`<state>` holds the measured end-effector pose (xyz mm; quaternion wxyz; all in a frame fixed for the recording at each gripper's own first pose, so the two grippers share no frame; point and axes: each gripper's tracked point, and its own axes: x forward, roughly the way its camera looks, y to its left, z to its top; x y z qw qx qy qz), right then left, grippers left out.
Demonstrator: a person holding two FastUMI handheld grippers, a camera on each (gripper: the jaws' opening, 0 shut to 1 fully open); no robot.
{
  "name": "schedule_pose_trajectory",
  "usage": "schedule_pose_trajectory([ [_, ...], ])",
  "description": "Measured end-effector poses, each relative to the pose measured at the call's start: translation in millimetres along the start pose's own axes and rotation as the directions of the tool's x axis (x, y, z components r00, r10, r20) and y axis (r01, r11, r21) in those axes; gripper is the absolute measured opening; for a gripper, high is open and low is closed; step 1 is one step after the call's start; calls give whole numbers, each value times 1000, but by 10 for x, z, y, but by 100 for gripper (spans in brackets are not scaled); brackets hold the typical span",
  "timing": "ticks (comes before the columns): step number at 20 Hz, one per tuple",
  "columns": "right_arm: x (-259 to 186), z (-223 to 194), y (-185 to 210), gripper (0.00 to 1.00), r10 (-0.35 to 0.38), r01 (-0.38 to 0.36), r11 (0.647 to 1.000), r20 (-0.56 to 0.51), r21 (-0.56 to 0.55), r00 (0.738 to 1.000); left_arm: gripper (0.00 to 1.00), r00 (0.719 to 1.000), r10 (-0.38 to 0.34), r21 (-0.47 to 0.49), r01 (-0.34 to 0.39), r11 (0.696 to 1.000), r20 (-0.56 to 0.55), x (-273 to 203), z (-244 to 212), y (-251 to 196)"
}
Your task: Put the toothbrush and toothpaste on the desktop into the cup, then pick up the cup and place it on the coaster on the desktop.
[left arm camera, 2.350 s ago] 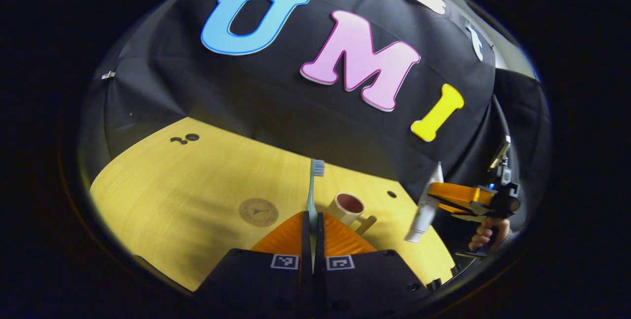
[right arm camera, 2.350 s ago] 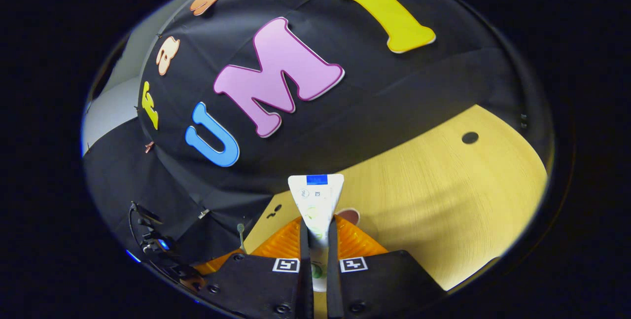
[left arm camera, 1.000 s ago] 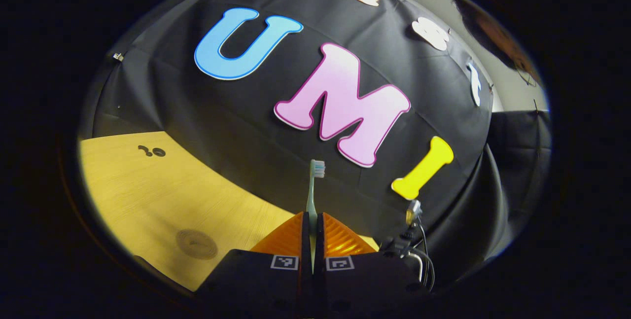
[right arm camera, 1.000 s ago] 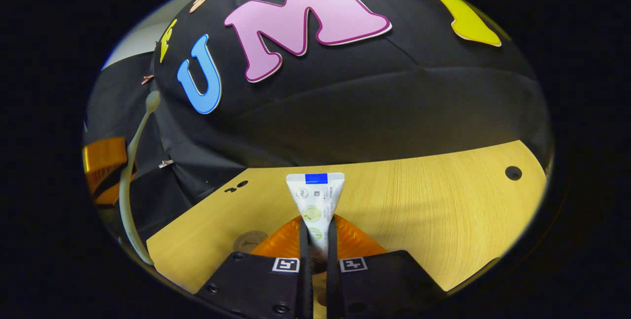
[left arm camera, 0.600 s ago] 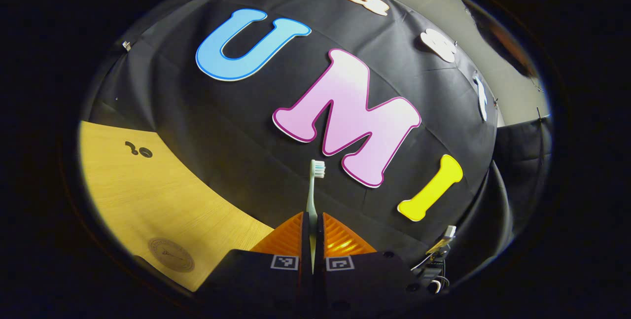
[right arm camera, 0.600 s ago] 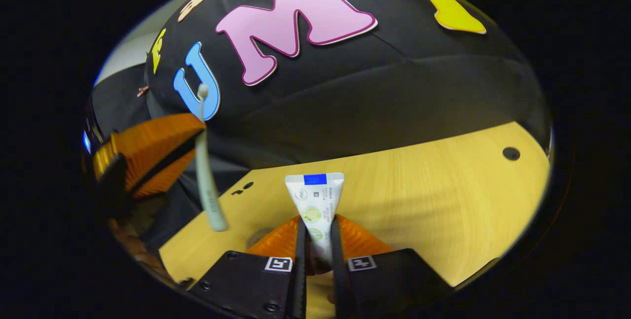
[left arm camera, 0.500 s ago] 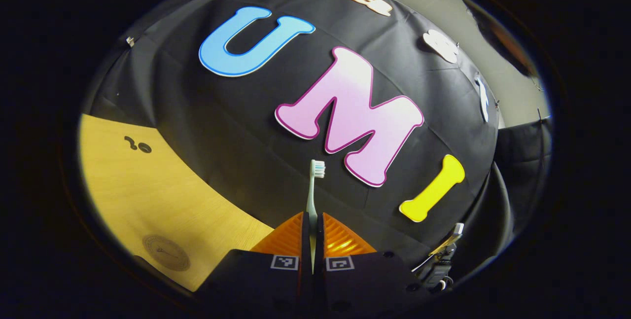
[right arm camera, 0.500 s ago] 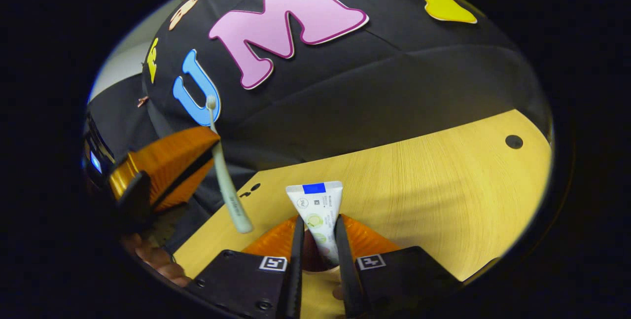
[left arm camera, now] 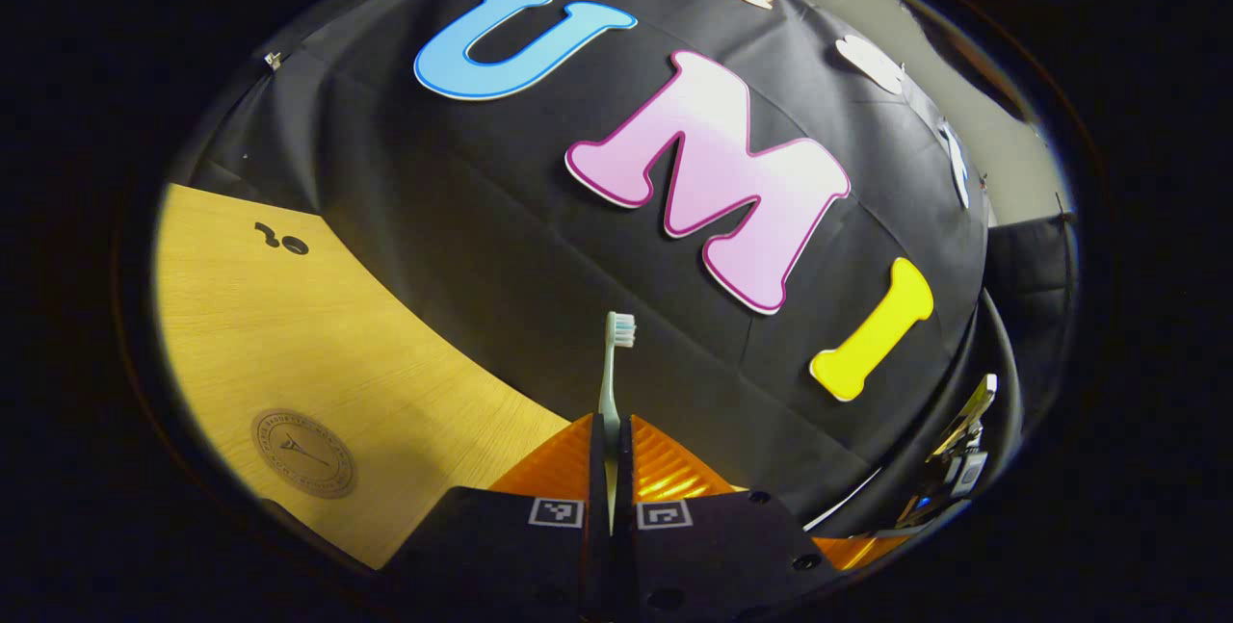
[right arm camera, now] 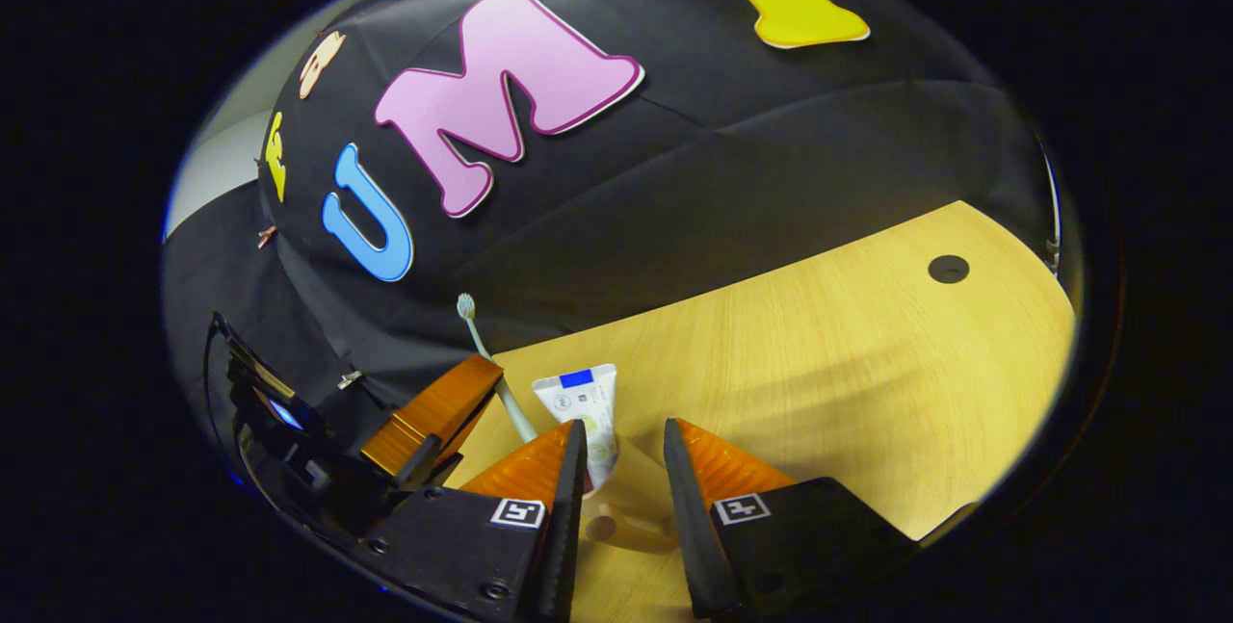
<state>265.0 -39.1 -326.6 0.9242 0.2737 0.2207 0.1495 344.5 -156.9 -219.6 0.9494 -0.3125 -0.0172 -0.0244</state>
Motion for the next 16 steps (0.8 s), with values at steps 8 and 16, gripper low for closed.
schedule_pose_trajectory([
  [8,-241,-192,-153,49,-43,42,999,-38,-28,998,6,1000,7,149,-5,989,-11,-115,-343,64],
  [16,-369,-528,-117,49,-33,6,992,-218,-126,975,12,999,4,211,3,977,-32,-133,-545,145],
])
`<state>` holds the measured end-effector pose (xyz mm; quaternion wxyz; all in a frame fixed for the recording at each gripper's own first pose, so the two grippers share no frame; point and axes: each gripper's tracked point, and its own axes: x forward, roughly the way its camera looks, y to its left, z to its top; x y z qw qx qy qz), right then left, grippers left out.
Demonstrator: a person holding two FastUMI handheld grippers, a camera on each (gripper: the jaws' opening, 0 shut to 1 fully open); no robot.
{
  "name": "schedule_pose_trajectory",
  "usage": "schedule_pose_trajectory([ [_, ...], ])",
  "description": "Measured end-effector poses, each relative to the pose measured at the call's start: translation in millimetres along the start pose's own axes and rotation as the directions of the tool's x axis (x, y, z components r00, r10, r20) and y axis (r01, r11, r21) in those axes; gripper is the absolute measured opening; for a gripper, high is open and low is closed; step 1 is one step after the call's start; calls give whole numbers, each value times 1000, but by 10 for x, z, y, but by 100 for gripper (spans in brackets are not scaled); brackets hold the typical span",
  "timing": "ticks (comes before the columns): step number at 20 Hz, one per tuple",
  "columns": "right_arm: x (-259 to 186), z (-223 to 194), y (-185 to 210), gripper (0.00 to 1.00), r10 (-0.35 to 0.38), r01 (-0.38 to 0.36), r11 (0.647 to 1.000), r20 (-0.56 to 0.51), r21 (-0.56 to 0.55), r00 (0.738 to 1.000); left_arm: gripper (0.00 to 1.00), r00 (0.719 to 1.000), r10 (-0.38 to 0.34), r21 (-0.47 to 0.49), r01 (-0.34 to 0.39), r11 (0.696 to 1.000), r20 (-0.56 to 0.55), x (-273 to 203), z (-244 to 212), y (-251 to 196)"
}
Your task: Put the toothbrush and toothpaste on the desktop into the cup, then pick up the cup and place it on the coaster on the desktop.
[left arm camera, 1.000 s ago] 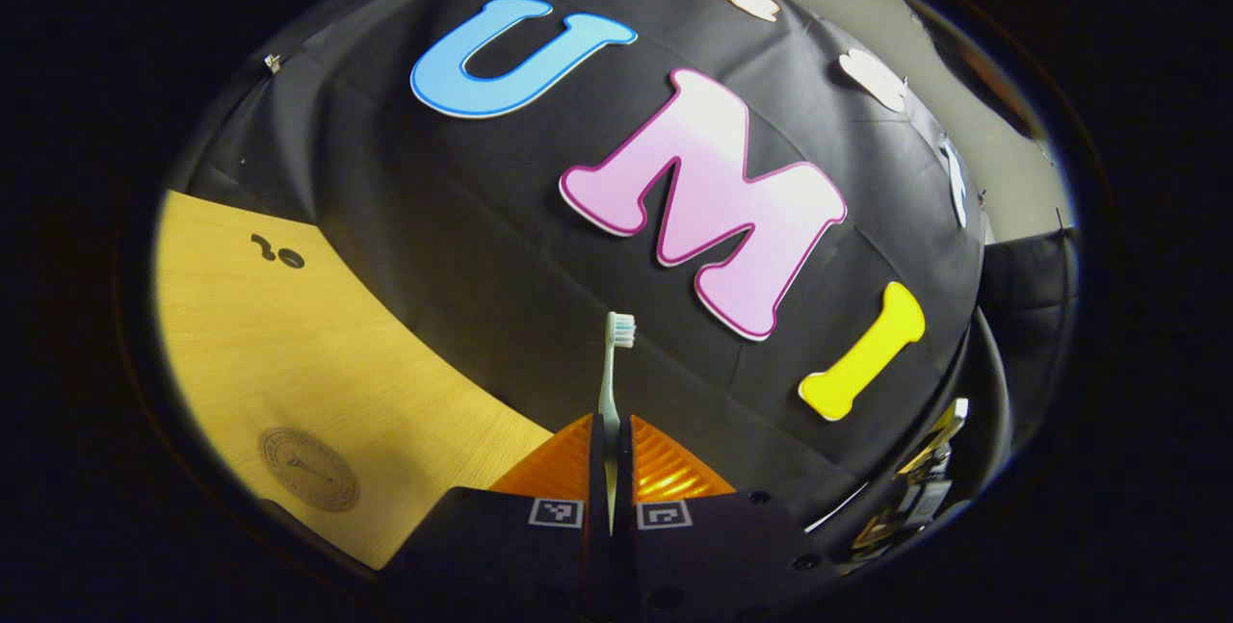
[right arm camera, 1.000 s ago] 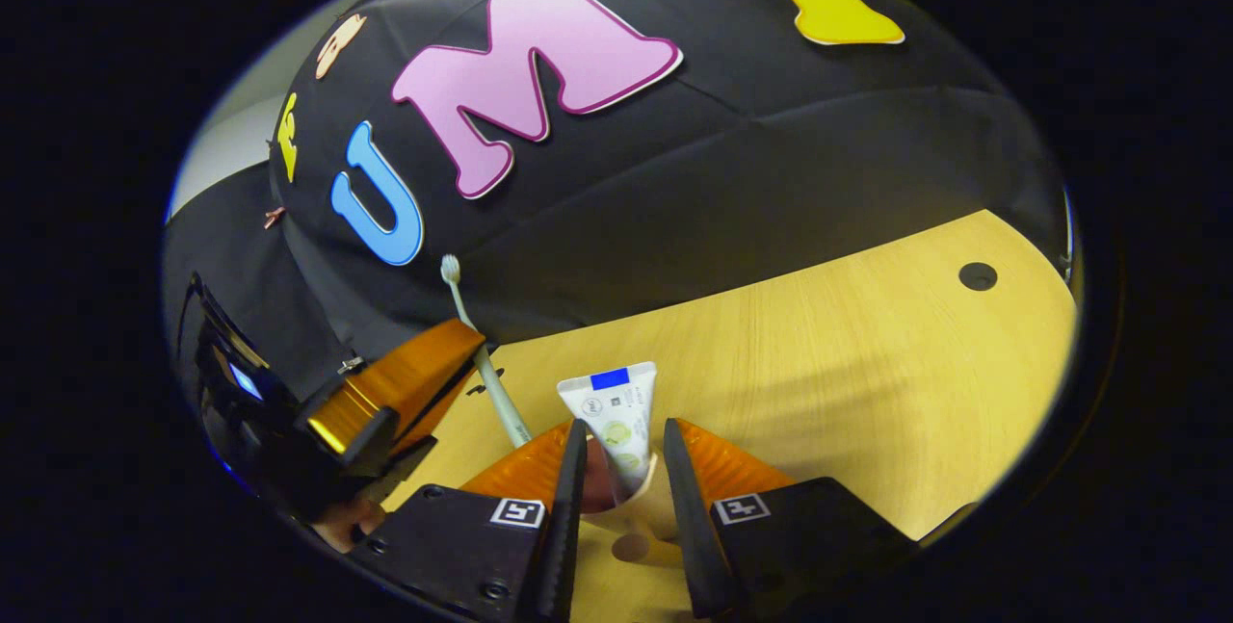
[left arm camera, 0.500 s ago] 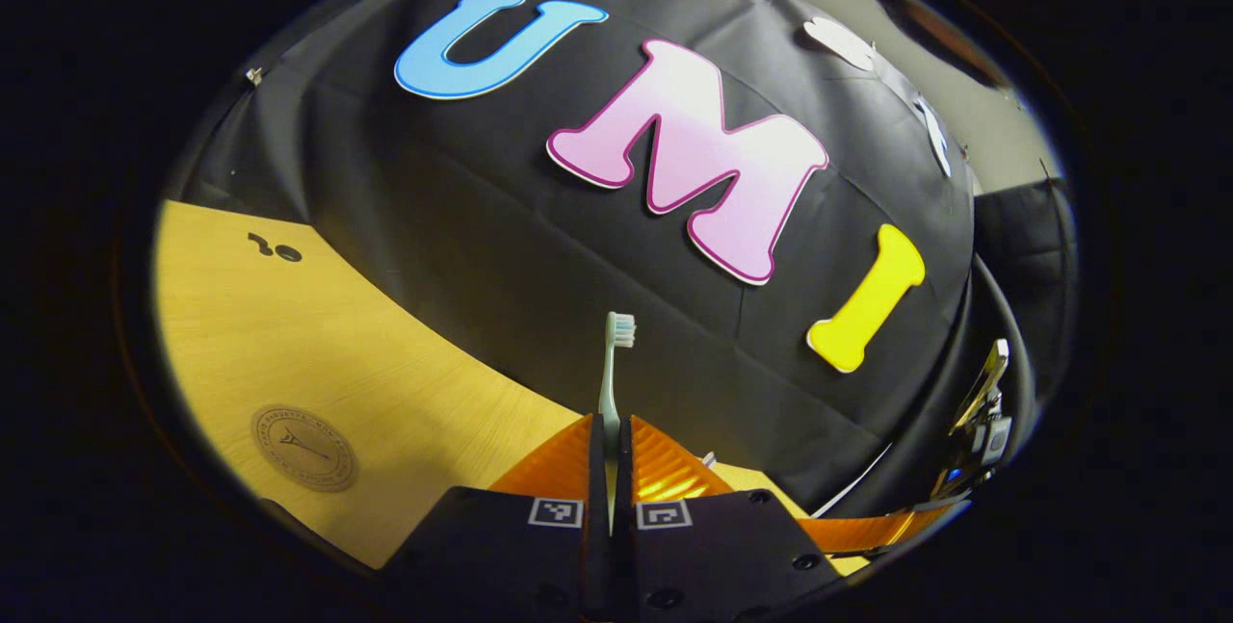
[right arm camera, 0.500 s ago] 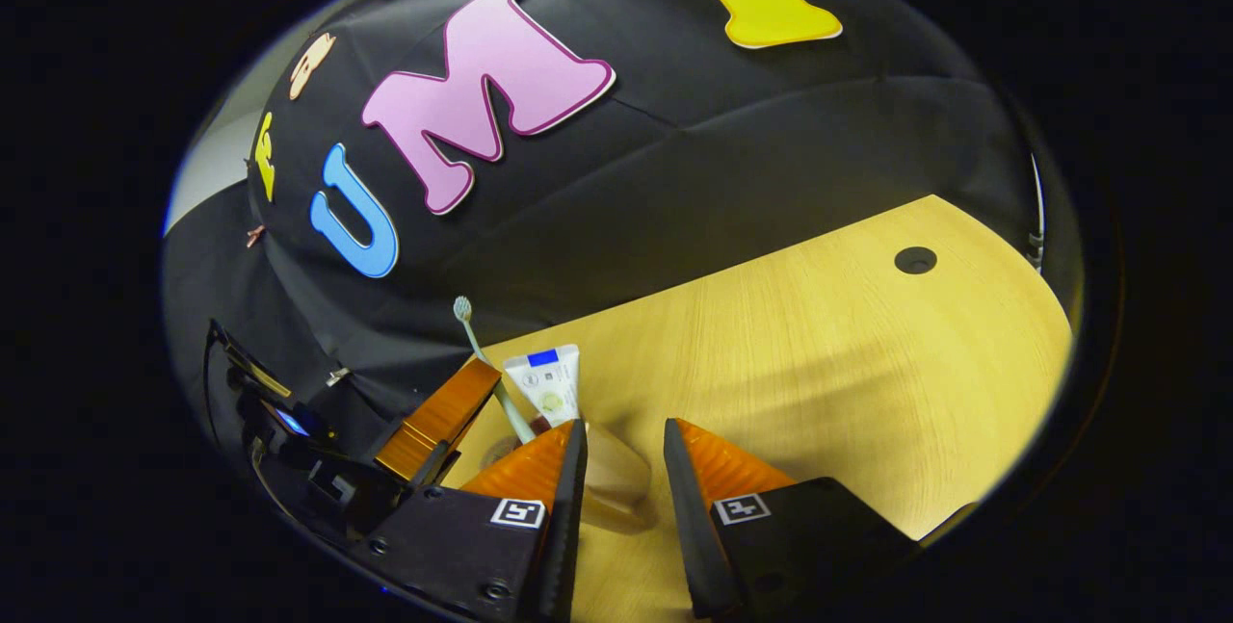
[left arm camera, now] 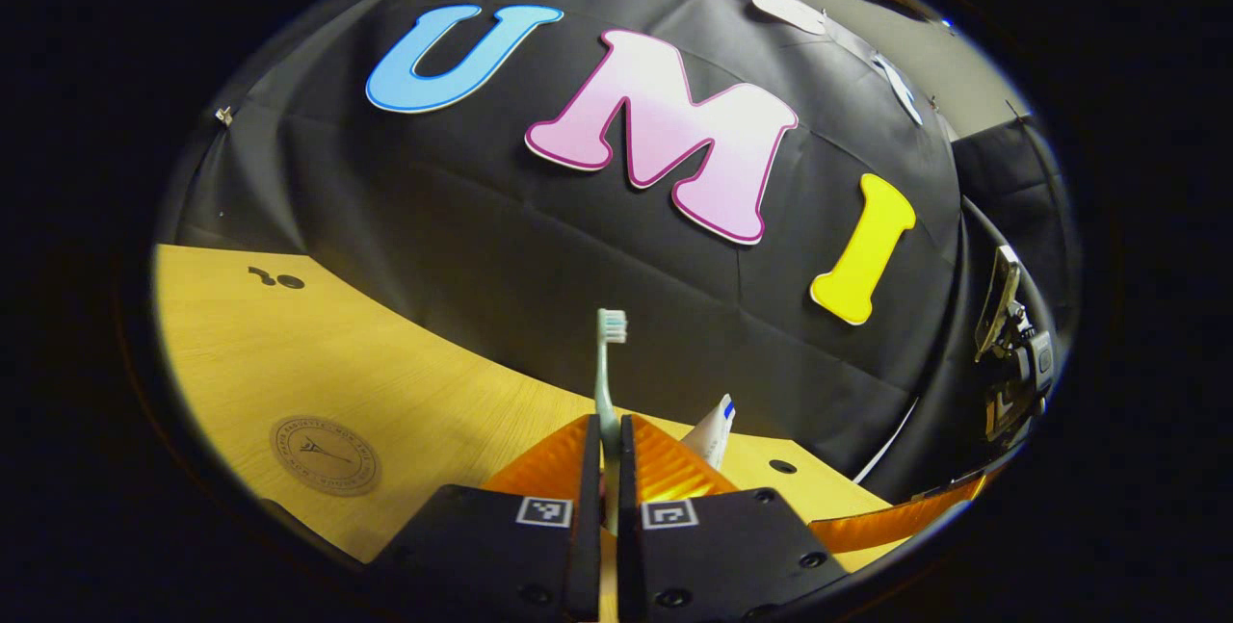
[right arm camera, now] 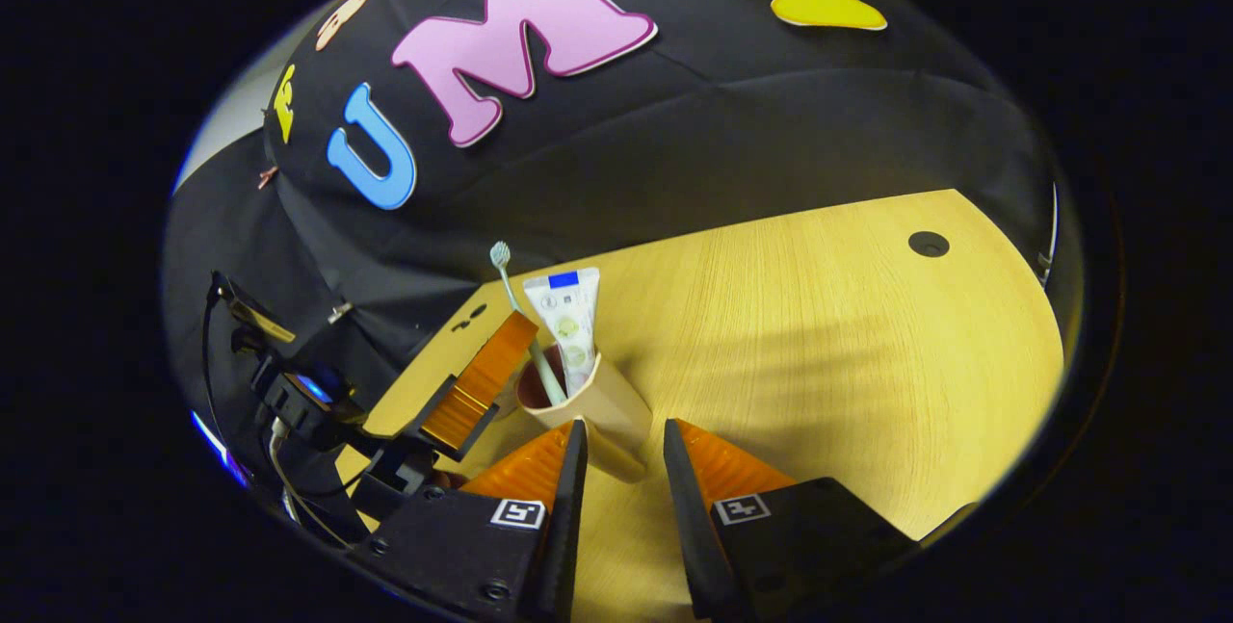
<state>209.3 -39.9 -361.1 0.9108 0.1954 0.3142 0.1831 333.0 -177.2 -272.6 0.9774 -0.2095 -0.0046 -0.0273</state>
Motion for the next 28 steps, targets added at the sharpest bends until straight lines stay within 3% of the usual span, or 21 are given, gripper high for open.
schedule_pose_trajectory([
  [3,-40,31,-20,49,2,-4,999,-39,-54,999,24,999,11,10,-10,1000,-42,-55,-91,73],
  [4,-50,30,-20,39,5,-9,997,-56,-72,998,30,999,9,23,-8,1000,-40,-81,-80,73],
  [6,-45,31,25,41,17,-26,995,-96,-97,995,36,999,9,54,-6,999,-52,-114,-82,95],
  [7,-29,28,64,52,25,-38,994,-121,-106,992,38,998,5,62,-1,998,-66,-151,-82,97],
  [8,-15,14,104,52,30,-47,992,-145,-114,989,34,997,2,68,3,998,-80,-206,-81,95],
  [9,-18,-6,161,52,38,-63,990,-185,-129,982,49,996,3,76,4,997,-92,-272,-56,107],
  [10,-25,-36,190,52,30,-66,986,-227,-153,973,57,995,6,87,3,996,-101,-356,-33,131],
  [15,185,-169,262,57,-20,-77,959,-339,-272,941,77,980,40,162,-8,987,-196,-1065,101,396],
  [16,253,-209,274,46,-31,-79,954,-360,-288,932,80,975,52,184,-11,983,-217,-1231,116,465],
  [17,306,-252,265,56,-54,-74,947,-382,-312,922,81,969,67,204,-17,979,-238,-1409,140,541],
  [22,540,-416,310,56,-119,-89,915,-473,-394,873,81,943,128,199,-68,978,-308,-2077,201,785],
  [28,689,-456,258,57,-196,-61,899,-524,-434,829,81,937,145,165,-96,982,-317,-2270,198,846],
])
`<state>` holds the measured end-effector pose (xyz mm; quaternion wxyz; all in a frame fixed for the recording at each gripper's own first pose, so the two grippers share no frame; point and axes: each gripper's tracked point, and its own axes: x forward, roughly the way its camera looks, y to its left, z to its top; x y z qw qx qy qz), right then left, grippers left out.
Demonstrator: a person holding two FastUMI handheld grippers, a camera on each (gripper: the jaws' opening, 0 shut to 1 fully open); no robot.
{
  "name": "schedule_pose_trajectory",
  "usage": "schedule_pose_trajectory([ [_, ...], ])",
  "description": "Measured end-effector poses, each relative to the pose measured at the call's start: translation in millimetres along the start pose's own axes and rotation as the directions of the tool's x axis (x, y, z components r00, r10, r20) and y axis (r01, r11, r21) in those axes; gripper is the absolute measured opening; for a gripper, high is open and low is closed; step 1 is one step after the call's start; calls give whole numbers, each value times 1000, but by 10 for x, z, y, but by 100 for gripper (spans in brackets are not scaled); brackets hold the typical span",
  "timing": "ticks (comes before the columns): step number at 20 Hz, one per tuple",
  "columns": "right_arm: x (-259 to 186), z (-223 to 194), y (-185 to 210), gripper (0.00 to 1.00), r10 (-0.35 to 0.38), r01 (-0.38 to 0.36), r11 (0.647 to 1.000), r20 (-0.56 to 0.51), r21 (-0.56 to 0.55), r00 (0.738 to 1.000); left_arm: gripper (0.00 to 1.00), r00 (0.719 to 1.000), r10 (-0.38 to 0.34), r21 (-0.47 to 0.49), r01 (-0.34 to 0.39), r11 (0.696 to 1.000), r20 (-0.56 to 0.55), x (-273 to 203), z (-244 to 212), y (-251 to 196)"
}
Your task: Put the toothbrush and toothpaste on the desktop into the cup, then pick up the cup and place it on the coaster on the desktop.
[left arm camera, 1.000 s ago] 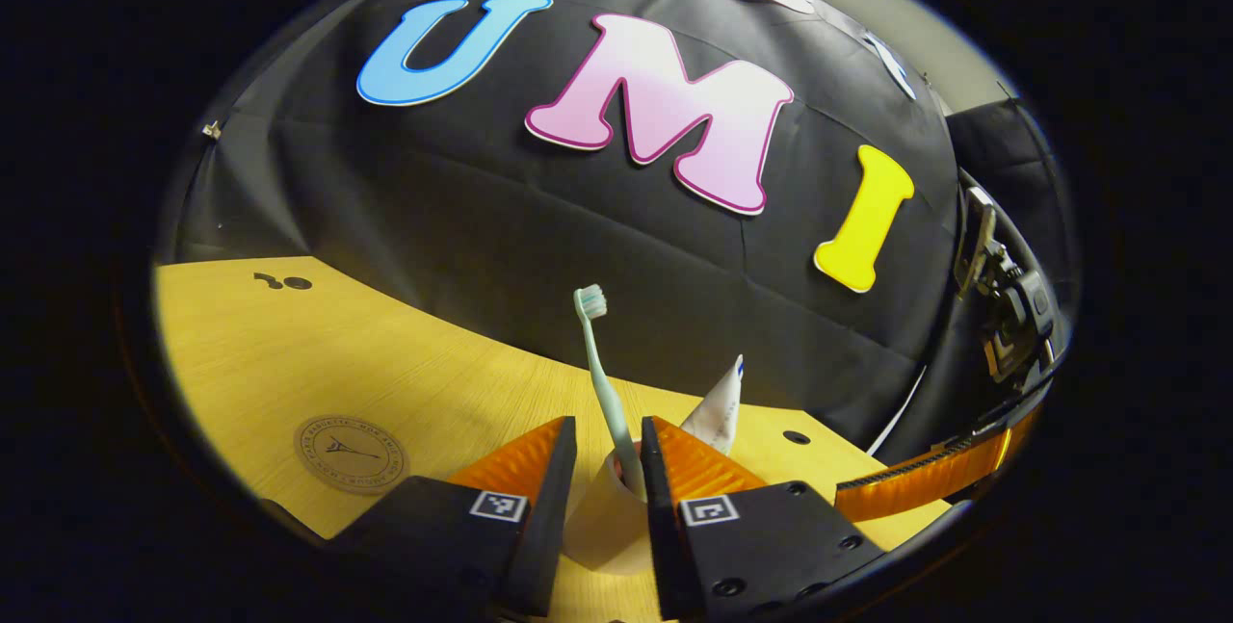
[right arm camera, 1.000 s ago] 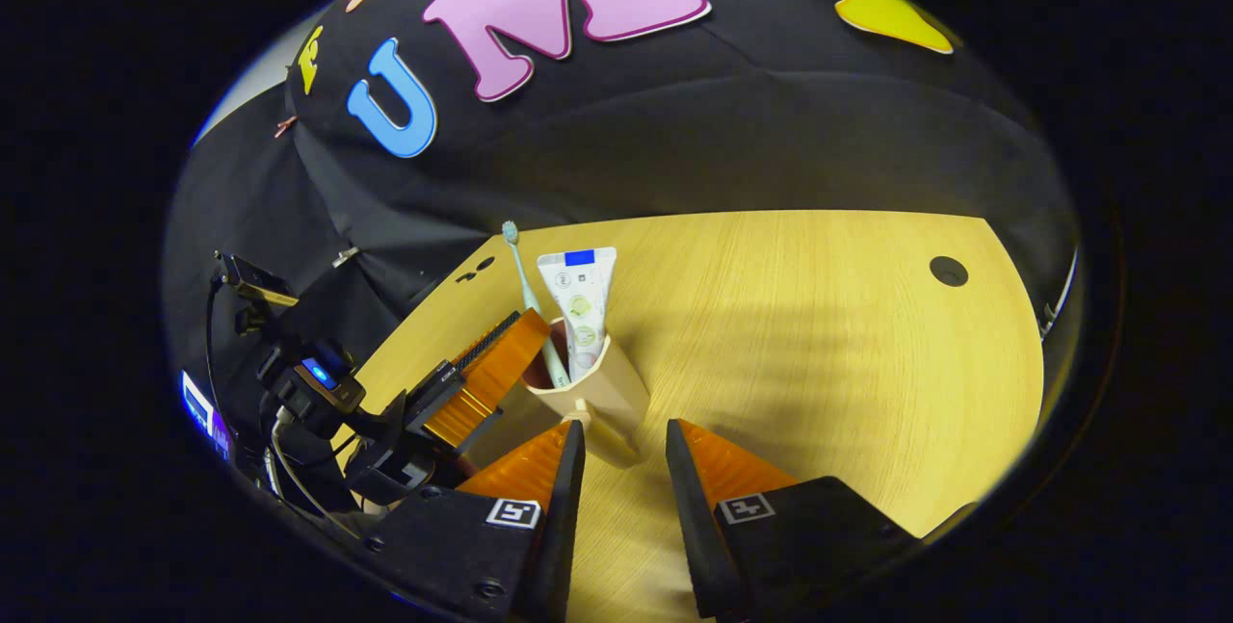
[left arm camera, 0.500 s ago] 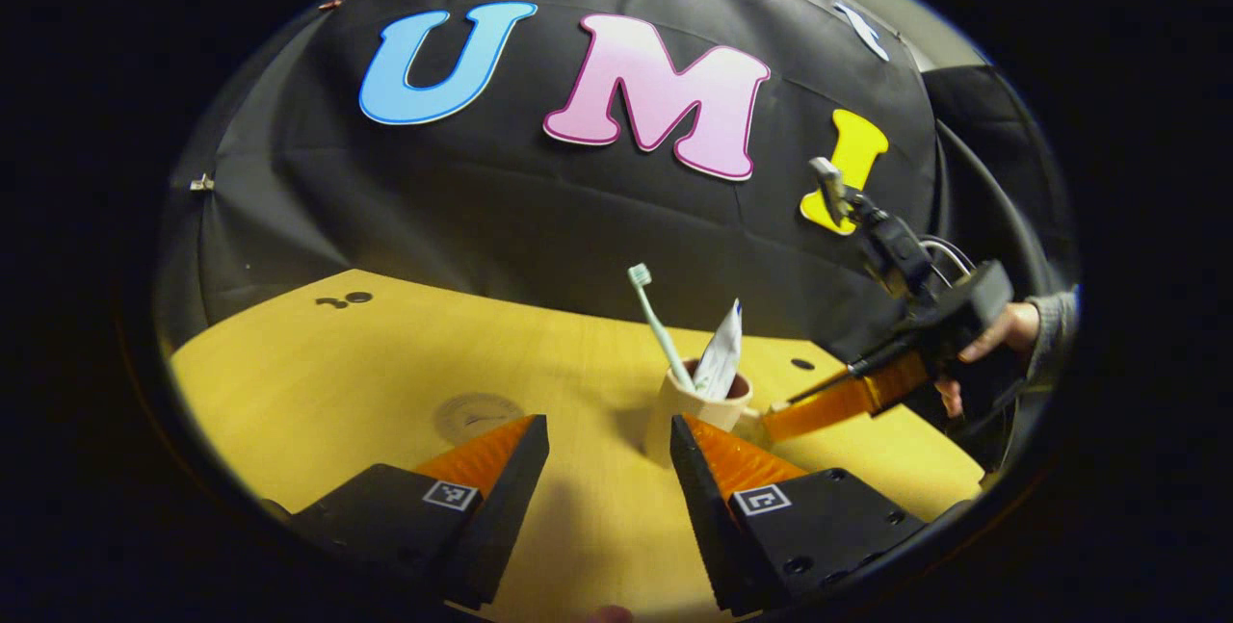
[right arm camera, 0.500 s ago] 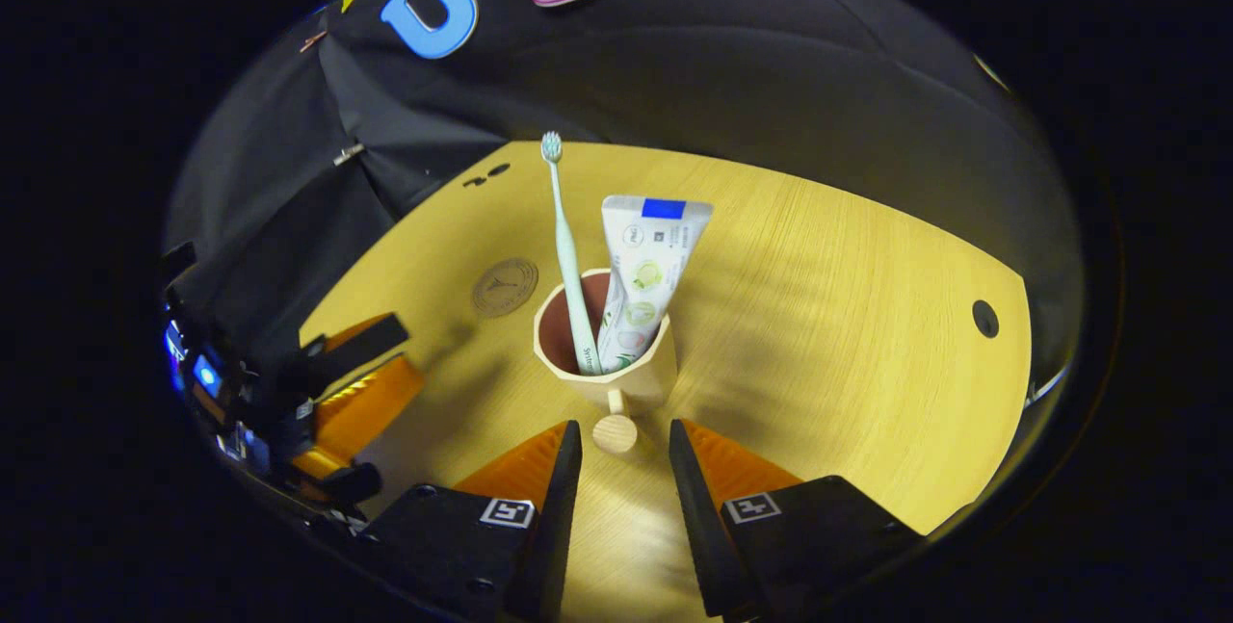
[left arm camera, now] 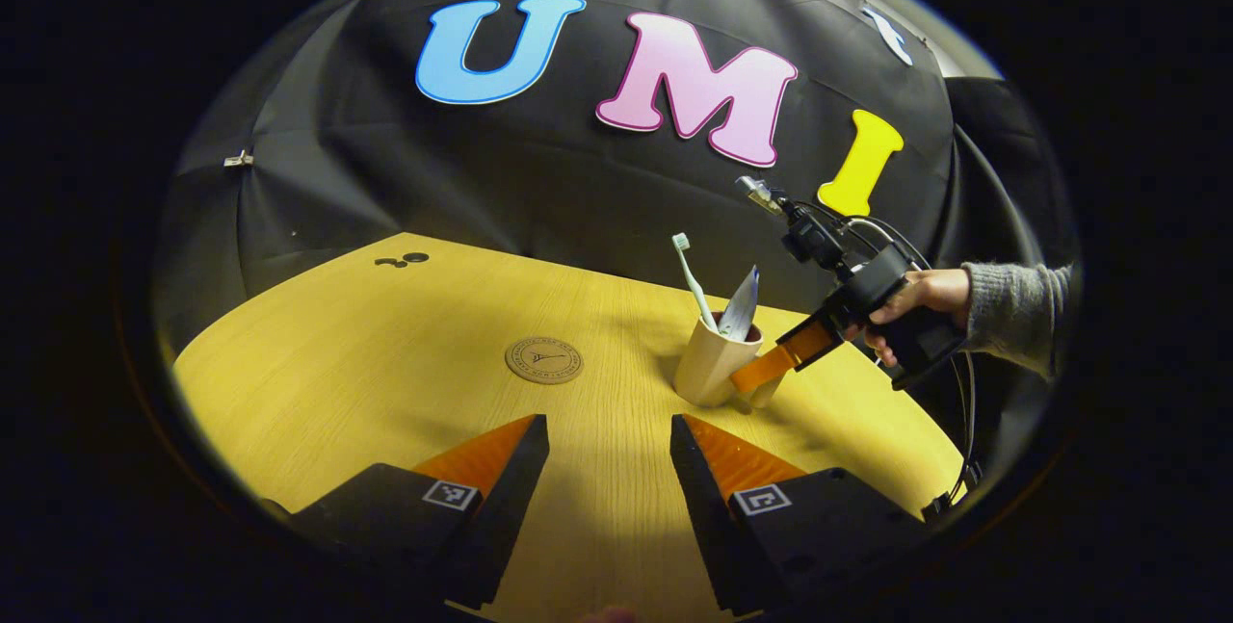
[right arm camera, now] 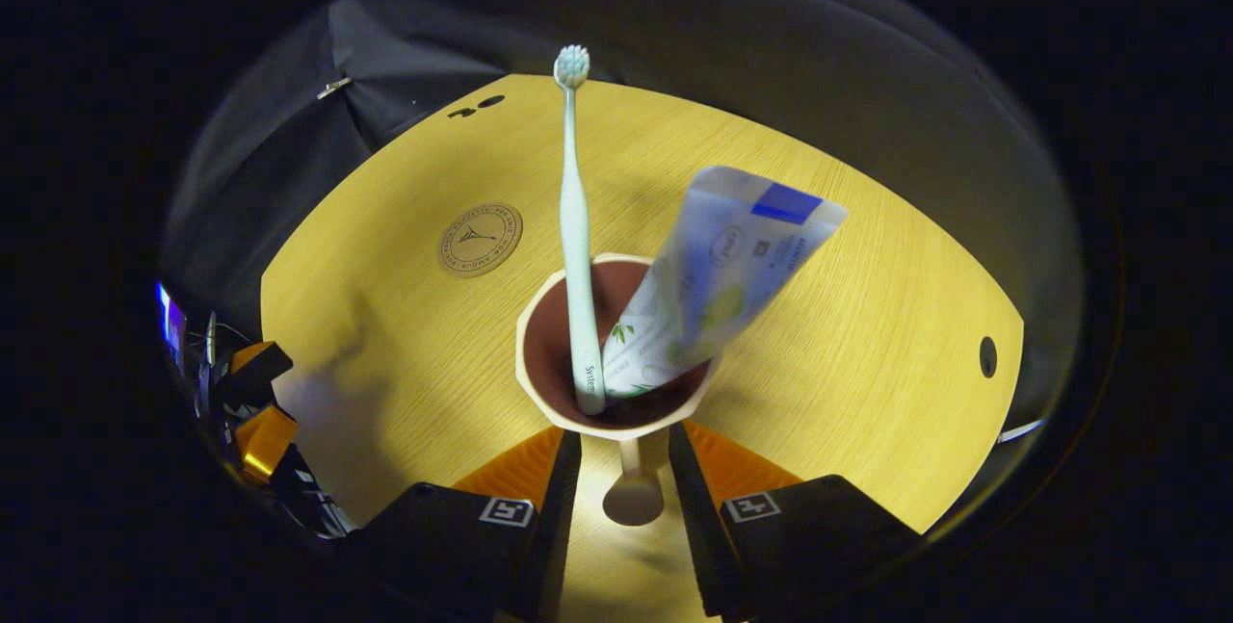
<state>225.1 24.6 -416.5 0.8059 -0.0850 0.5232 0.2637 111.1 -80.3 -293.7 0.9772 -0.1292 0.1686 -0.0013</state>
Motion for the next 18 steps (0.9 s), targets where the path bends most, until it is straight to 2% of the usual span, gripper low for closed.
schedule_pose_trajectory([
  [1,20,-12,-15,56,-3,3,1000,-15,-1,1000,81,1000,5,0,-5,1000,1,-20,-3,24],
  [2,61,-60,-12,50,-6,6,1000,-31,5,1000,82,1000,8,-2,-8,1000,1,-22,-8,37],
  [3,-35,-33,-17,50,-13,13,1000,-28,0,1000,82,1000,13,-6,-13,1000,2,-28,-9,58],
  [4,36,-70,-47,29,-32,32,999,-20,-28,999,82,1000,16,-11,-16,1000,2,-28,-10,76],
  [6,32,-31,-67,24,-39,39,997,5,-63,999,81,1000,18,-23,-18,1000,-1,-43,-17,86],
  [8,37,-31,-45,18,-32,34,998,46,-46,998,81,1000,21,-31,-21,999,-4,-41,-12,108],
  [13,-8,12,92,17,-3,5,1000,99,-20,995,81,1000,22,-18,-22,1000,-1,-38,29,149],
  [18,-164,369,393,17,41,-37,999,167,-27,985,81,1000,25,-10,-25,1000,10,-136,104,222],
])
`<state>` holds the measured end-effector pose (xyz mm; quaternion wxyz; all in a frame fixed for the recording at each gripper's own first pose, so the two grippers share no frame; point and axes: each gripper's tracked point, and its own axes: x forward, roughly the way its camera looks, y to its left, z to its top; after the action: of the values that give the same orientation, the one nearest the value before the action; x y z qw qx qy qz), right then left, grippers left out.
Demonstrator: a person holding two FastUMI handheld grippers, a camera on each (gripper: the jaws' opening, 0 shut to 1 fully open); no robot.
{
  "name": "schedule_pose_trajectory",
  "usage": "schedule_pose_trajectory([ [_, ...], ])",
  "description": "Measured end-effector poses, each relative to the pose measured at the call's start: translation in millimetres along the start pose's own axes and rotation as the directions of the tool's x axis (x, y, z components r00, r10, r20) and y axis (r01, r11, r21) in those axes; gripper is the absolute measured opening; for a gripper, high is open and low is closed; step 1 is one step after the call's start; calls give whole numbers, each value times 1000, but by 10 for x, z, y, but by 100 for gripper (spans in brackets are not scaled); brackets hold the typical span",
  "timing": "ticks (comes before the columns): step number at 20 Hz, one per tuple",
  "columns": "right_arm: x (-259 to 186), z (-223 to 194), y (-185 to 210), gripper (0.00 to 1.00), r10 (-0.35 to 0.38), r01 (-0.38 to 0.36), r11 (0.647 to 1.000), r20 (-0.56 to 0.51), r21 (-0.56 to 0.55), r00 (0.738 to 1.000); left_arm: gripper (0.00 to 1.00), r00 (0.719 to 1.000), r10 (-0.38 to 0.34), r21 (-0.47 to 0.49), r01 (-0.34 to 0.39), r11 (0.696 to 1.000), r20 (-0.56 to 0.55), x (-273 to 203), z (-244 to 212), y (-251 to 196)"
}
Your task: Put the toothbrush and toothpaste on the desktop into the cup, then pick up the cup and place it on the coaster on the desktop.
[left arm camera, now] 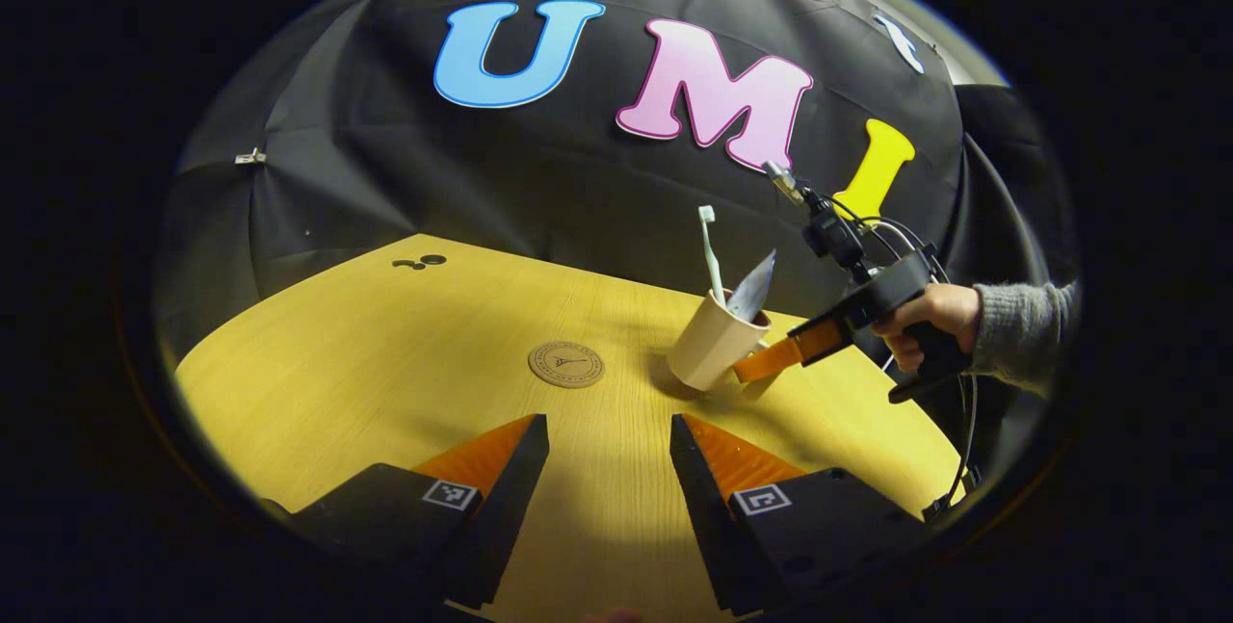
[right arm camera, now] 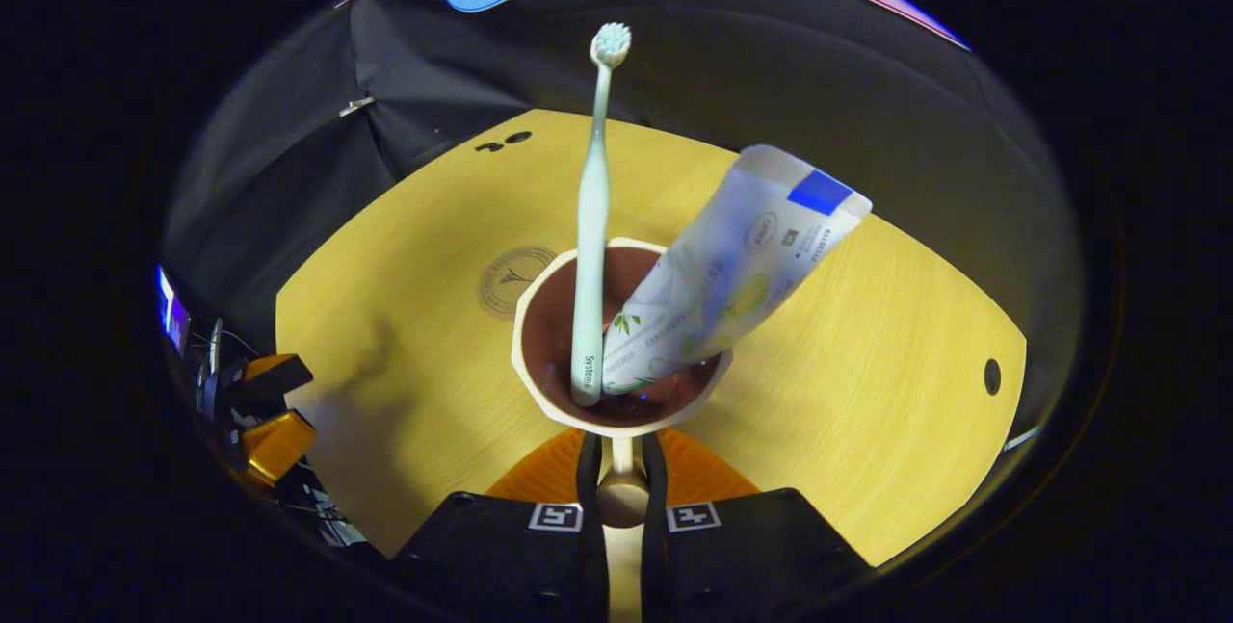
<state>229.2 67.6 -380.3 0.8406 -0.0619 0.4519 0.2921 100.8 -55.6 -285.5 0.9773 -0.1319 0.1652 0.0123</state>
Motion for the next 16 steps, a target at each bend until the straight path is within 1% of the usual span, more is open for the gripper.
schedule_pose_trajectory([
  [3,170,237,281,17,26,-26,1000,11,-16,1000,81,1000,8,26,-8,1000,8,-109,53,104],
  [5,270,331,438,17,40,-40,999,5,-37,999,81,1000,16,26,-17,1000,6,-194,61,207],
  [11,596,569,821,17,62,-63,994,-14,-90,998,81,997,76,-44,-76,996,6,-422,50,576],
  [16,937,621,968,17,49,-54,993,-58,-101,997,81,993,119,-72,-120,990,-13,-502,-26,874],
])
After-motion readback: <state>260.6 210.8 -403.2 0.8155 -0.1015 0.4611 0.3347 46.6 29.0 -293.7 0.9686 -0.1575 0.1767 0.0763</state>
